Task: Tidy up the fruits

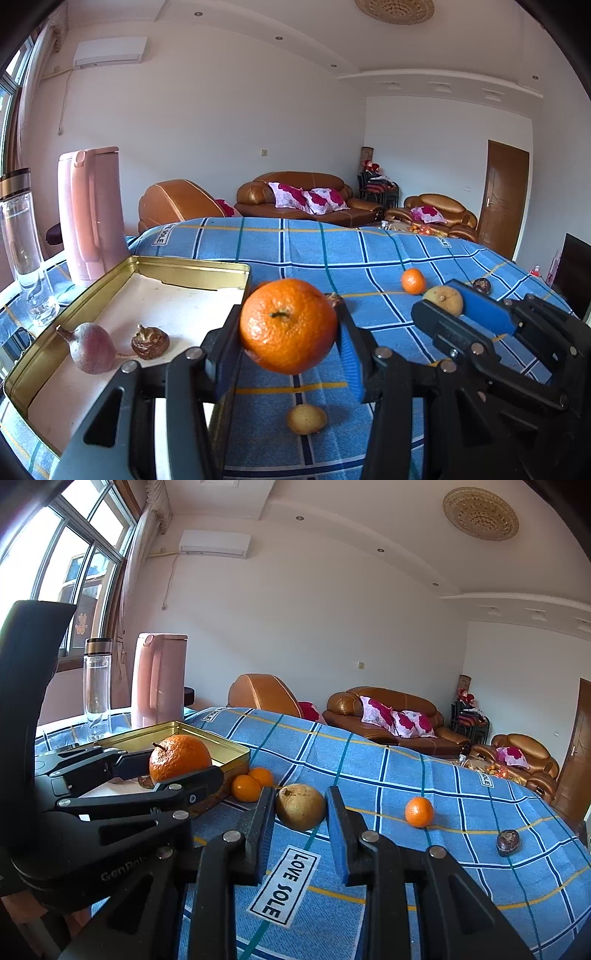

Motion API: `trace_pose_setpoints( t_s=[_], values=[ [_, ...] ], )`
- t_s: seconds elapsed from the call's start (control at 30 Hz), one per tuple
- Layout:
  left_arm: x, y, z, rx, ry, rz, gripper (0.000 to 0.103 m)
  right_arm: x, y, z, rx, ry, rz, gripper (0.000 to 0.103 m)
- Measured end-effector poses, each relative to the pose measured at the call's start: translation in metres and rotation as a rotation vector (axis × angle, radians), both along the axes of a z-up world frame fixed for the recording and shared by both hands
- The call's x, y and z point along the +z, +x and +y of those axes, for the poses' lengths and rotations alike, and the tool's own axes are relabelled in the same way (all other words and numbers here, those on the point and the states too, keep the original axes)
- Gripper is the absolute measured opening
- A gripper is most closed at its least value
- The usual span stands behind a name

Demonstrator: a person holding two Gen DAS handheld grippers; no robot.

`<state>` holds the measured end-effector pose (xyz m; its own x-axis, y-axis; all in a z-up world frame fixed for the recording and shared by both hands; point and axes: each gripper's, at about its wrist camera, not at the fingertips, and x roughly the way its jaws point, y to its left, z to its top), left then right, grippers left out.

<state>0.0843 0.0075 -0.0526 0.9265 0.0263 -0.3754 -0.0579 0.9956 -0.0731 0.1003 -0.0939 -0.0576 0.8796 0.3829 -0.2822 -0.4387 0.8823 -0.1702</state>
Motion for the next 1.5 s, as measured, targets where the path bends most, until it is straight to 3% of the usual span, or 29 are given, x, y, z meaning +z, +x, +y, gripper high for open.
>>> trace_pose_setpoints(
  t_s=[0.77,1.5],
  values=[
    [-0.003,-0.019,0.064,0.101,-0.027,0.058,0.049,0.002,-0.006,0.055,0.115,0.013,0.019,0.029],
    [-0.005,-0.030,0.111,0.223,0.014,0.109,0.050,-0.002,0.001,0.103,0.202,0.018,0.064,0.029]
  ],
)
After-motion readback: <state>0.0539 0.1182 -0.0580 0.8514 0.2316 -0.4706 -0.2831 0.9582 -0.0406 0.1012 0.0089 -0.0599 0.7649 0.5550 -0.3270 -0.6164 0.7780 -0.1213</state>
